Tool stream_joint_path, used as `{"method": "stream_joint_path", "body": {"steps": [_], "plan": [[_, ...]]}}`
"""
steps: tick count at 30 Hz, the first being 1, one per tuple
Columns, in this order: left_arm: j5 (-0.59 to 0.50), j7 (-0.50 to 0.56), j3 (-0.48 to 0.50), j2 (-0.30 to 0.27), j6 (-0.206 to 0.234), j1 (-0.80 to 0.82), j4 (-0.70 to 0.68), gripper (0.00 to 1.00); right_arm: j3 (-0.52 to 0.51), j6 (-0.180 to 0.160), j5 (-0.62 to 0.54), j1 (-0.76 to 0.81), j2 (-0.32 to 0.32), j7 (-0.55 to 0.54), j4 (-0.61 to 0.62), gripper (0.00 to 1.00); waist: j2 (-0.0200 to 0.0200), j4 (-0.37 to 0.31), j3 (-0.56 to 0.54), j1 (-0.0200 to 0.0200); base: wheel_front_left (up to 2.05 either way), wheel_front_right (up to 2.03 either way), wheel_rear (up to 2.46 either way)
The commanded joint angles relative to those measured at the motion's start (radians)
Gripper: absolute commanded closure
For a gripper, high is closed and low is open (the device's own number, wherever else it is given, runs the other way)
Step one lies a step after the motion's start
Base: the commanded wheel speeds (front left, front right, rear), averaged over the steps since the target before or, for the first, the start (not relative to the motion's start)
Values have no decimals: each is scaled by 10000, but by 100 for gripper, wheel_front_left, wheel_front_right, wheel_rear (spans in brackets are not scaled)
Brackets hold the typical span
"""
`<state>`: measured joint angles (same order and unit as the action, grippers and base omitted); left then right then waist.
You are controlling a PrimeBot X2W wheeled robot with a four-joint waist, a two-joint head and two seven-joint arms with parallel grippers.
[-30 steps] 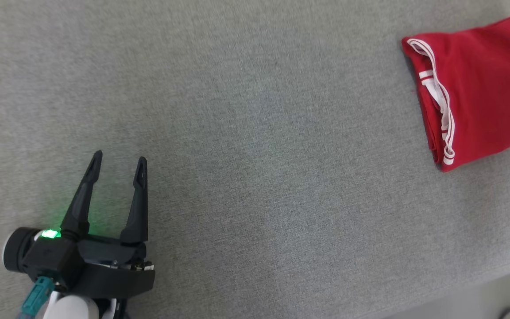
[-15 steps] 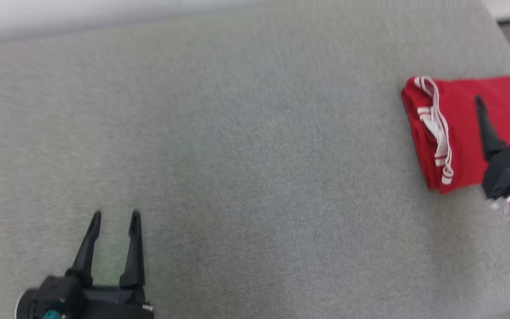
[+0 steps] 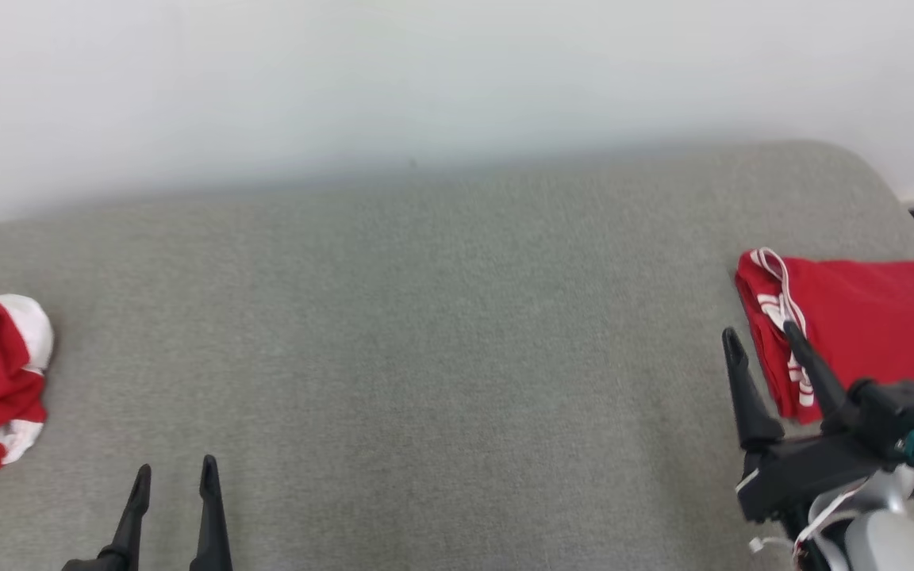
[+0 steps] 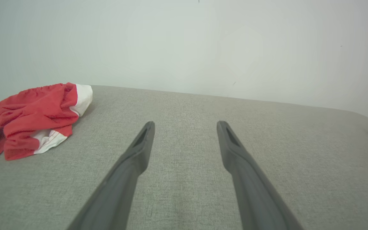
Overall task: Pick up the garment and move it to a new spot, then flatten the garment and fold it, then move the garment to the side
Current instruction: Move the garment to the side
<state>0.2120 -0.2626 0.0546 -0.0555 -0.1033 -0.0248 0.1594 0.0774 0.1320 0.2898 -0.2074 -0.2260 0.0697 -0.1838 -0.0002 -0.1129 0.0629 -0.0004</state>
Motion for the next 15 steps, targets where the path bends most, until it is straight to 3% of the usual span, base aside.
{"method": "stream_joint_path", "body": {"steps": [1,15], "plan": [[-38,-29,132,15,26,-217,-3,0,-37,-25,76,373,286,213,8,0,2,691,-867,4,0,0,0],[50,-29,-138,-184,-179,-118,1074,0,-709,-25,-402,2033,1382,395,27,0,2,1140,-1342,4,0,0,0]]}}
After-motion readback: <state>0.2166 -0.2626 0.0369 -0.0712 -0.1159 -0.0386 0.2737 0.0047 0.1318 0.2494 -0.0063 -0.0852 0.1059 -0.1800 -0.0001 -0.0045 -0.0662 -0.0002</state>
